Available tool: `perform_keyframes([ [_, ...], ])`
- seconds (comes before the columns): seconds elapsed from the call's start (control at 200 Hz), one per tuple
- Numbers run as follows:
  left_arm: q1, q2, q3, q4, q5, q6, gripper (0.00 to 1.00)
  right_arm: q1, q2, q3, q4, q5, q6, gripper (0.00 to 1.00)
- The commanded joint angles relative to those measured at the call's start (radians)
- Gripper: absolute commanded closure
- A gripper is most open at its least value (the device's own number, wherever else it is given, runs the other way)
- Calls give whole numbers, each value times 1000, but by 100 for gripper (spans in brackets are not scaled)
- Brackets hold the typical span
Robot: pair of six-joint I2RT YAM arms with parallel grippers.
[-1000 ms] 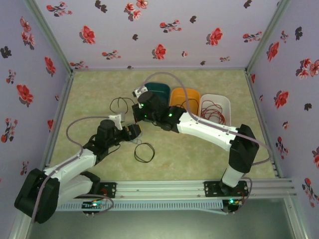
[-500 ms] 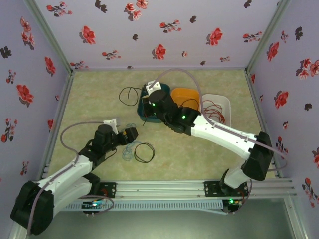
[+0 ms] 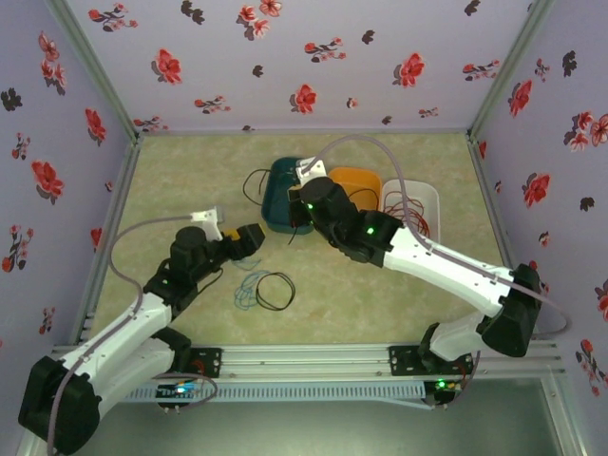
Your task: Untangle the cables
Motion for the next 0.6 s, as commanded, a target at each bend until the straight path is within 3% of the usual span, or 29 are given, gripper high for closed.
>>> perform_keyframes([
  [0.0, -11, 19, 78, 76, 37, 54, 6, -8, -40, -10, -60, 56, 36, 100],
  [0.09, -12, 39, 101, 83, 37, 61, 1, -21, -58, -10, -97, 91, 57, 100],
  [0.3, -13, 74, 103, 107, 7, 52, 0, -83, -112, -30, -175, 163, 93, 100],
  [0.595, -13, 52, 96, 11, -77, 76, 0, -322, -150, -93, -267, 92, 177, 100],
])
